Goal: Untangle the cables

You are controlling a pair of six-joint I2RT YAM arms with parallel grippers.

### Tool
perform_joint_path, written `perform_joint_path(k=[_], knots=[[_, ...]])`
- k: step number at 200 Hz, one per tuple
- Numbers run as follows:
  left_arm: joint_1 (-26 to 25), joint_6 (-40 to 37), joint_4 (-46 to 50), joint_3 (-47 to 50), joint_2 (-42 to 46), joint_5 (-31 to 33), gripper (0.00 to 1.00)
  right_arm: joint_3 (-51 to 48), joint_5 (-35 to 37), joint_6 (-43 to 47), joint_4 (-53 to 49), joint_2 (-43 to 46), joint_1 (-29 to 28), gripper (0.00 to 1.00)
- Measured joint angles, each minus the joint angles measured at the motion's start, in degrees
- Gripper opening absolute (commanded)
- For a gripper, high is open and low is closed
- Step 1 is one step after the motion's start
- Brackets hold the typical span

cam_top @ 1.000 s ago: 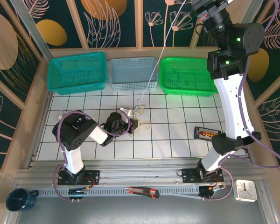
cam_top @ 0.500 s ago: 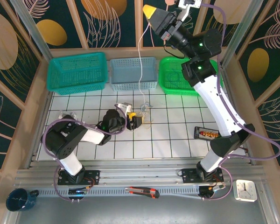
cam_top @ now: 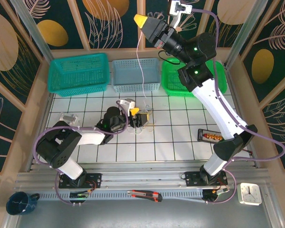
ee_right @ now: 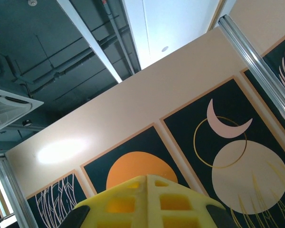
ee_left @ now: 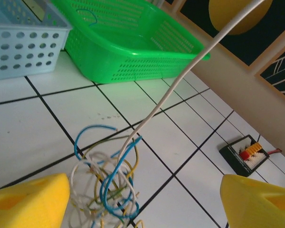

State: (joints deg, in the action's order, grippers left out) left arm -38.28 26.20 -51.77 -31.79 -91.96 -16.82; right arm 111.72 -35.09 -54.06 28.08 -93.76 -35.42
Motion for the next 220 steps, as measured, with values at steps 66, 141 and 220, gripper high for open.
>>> perform_joint_path(k=[66, 141, 220], knots=[[0.00, -0.81, 0.20, -4.02, -3.82, 2.51, 0.63, 0.00, -0.24, 0.85, -0.02, 0.24, -3.43, 0.00], [0.00, 0.61, -2.47, -4.76, -10.01, 2.32, 0.20, 7.54, -0.61, 3.26, -4.44, -0.52, -4.50, 0.00], [-0.15, 1.75, -13.57, 1.18, -10.97, 2.29, 0.00, 21.31, -1.46, -3.02, -6.95, -7.48, 12.22, 0.00]])
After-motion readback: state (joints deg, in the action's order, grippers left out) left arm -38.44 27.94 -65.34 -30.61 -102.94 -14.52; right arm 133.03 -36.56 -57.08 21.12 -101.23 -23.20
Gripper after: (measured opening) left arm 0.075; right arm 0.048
